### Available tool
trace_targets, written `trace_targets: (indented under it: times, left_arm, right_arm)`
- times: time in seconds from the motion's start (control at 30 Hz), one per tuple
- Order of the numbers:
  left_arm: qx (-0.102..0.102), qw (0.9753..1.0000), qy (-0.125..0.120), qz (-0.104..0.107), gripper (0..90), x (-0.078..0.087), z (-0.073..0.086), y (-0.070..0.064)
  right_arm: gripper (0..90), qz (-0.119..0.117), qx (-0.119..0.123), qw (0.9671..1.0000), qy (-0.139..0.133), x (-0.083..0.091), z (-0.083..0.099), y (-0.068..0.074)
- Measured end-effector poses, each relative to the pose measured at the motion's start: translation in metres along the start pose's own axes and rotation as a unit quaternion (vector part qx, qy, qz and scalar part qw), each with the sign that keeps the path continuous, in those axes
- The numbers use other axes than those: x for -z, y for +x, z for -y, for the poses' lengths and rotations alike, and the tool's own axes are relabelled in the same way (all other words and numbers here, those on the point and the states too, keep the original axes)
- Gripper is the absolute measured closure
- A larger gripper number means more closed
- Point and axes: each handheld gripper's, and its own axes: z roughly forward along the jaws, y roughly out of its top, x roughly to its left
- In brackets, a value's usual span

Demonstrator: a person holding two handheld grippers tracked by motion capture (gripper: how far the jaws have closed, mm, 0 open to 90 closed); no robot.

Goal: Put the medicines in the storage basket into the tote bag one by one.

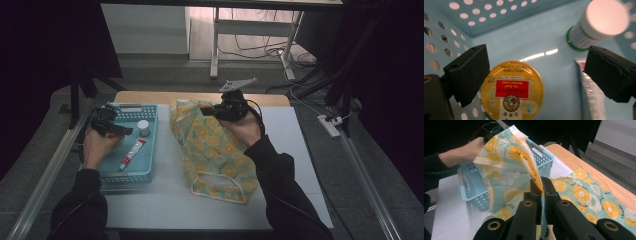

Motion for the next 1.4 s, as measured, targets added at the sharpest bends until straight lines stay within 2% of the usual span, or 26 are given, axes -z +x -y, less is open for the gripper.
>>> trace_targets:
  times: [0.1, 0.17, 0.23, 0.4, 0.5, 0.63, 0.77, 0.8, 0.87, 0.93, 1.03, 1.13, 1.17, 1.2, 1.27, 1.3, 1.4]
  left_arm:
    - [-0.004, 0.9997, 0.019, -0.014, 5.6, -0.008, -0.001, 0.0]
    - [-0.008, 0.999, 0.029, -0.032, 6.0, -0.011, -0.003, -0.001]
    - [-0.009, 0.9988, 0.034, -0.033, 7.0, -0.013, -0.004, -0.002]
    - [-0.023, 0.9964, 0.065, -0.048, 10.0, -0.019, -0.005, -0.005]
    - [-0.015, 0.9967, 0.073, -0.034, 14.3, -0.021, -0.005, -0.005]
    - [-0.014, 0.9964, 0.075, -0.036, 16.1, -0.02, -0.004, -0.006]
    - [-0.024, 0.9967, 0.076, -0.019, 20.1, -0.014, -0.003, -0.007]
    - [-0.023, 0.9968, 0.074, -0.021, 21.6, -0.014, -0.003, -0.006]
    - [-0.017, 0.9966, 0.07, -0.038, 18.6, -0.015, -0.003, -0.003]
    - [-0.018, 0.9959, 0.074, -0.048, 19.8, -0.017, -0.005, -0.004]
    - [-0.02, 0.9932, 0.089, -0.072, 15.3, -0.024, -0.009, -0.007]
    - [-0.019, 0.992, 0.097, -0.079, 15.7, -0.029, -0.01, -0.008]
    - [-0.019, 0.9919, 0.101, -0.075, 15.3, -0.029, -0.01, -0.008]
    - [-0.01, 0.9923, 0.104, -0.066, 16.1, -0.029, -0.01, -0.008]
    - [0.009, 0.9936, 0.107, -0.034, 18.3, -0.03, -0.007, -0.005]
    - [0.014, 0.9939, 0.106, -0.026, 20.0, -0.03, -0.007, -0.004]
    - [0.015, 0.9935, 0.113, 0.002, 21.8, -0.028, -0.004, -0.003]
  right_arm:
    - [89.4, -0.002, -0.001, 1.0, 0.0, 0.0, 0.0, 0.0]
    - [89.4, -0.002, -0.001, 1.0, 0.0, -0.001, 0.001, 0.0]
    - [89.4, -0.003, -0.001, 1.0, 0.0, -0.001, 0.001, 0.0]
    - [89.4, -0.004, -0.002, 1.0, -0.001, 0.0, 0.001, 0.0]
    - [89.4, -0.005, -0.001, 1.0, -0.003, 0.0, 0.001, 0.0]
    - [89.4, -0.005, -0.002, 1.0, -0.004, 0.001, 0.001, -0.001]
    - [89.4, -0.006, -0.002, 1.0, -0.004, 0.001, 0.001, -0.001]
    - [89.4, -0.006, -0.002, 1.0, -0.005, 0.001, 0.001, -0.001]
    - [89.4, -0.007, -0.001, 1.0, -0.005, 0.001, 0.001, 0.0]
    - [89.4, -0.008, 0.0, 1.0, -0.005, 0.0, 0.001, 0.001]
    - [89.4, -0.009, 0.001, 1.0, -0.005, 0.0, 0.001, 0.001]
    - [89.4, -0.008, 0.001, 1.0, -0.005, 0.001, 0.001, 0.0]
    - [89.4, -0.007, 0.001, 1.0, -0.005, 0.002, 0.002, 0.0]
    - [89.4, -0.007, 0.0, 1.0, -0.006, 0.003, 0.002, -0.001]
    - [89.4, -0.007, -0.002, 0.9999, -0.007, 0.004, 0.003, -0.002]
    - [89.4, -0.007, -0.003, 0.9999, -0.008, 0.004, 0.003, -0.003]
    - [89.4, -0.007, -0.002, 0.9999, -0.007, 0.004, 0.004, -0.002]
